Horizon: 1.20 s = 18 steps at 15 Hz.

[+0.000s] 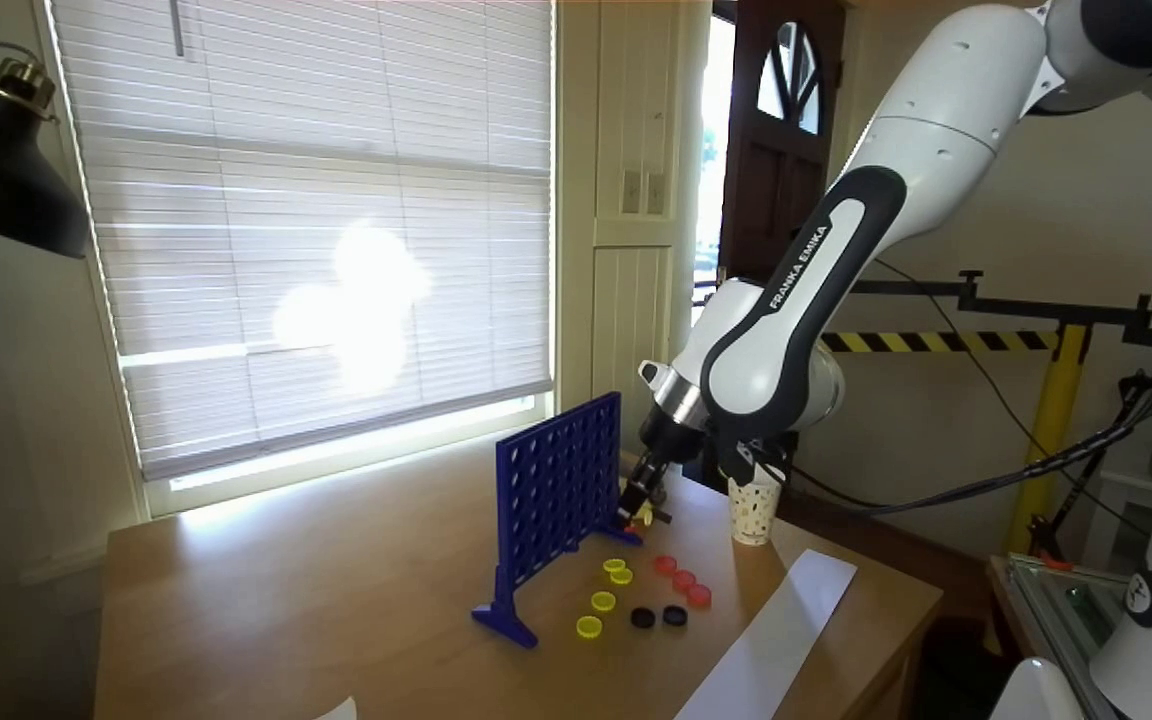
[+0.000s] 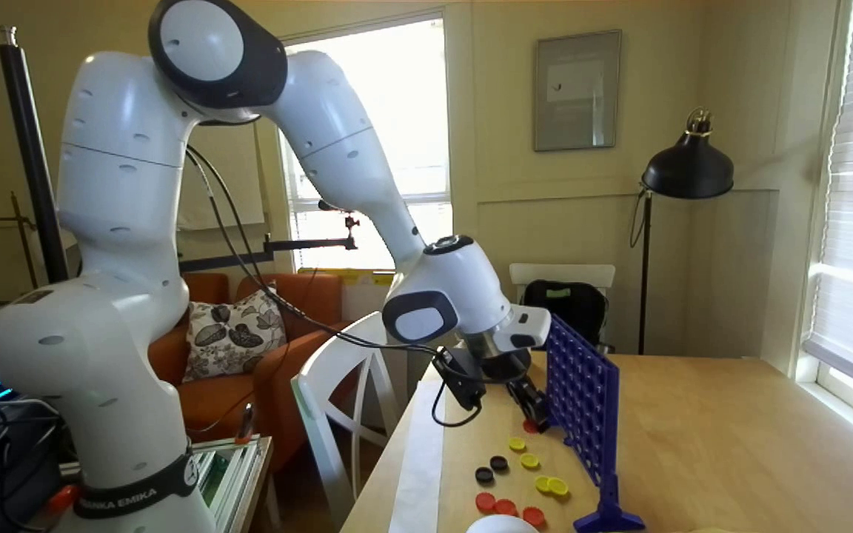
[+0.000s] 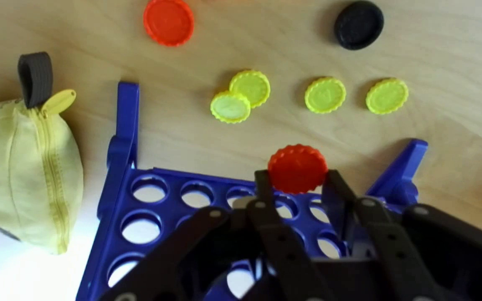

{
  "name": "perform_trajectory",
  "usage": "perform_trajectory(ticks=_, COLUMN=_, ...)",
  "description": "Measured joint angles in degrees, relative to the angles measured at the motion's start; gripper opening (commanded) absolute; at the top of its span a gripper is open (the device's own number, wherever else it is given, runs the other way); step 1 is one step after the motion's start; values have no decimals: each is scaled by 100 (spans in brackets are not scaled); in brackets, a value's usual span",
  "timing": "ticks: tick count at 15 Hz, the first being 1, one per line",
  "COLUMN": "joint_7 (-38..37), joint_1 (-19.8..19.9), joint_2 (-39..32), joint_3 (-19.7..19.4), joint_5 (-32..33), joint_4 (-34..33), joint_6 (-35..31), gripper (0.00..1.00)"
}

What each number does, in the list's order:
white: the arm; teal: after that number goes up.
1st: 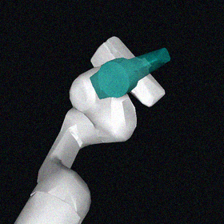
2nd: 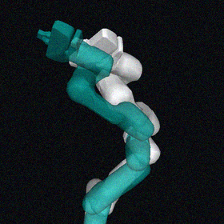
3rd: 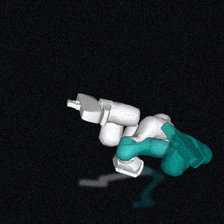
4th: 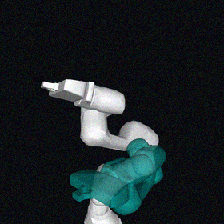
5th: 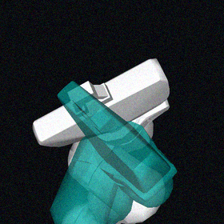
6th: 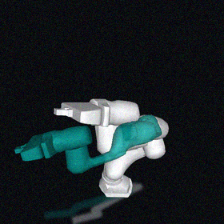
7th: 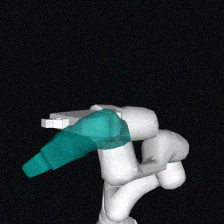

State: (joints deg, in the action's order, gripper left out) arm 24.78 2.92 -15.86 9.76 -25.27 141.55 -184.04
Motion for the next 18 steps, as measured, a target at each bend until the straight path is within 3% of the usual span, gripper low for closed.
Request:
perform_trajectory(ticks=16, joint_7=-77, joint_1=11, joint_2=1406, joint_3=65, joint_5=-35, joint_4=545, joint_6=-446, gripper=10)
perform_trajectory(ticks=18, joint_7=-597, joint_1=-71, joint_2=1533, joint_3=-95, joint_5=463, joint_4=610, joint_6=-585, gripper=10)
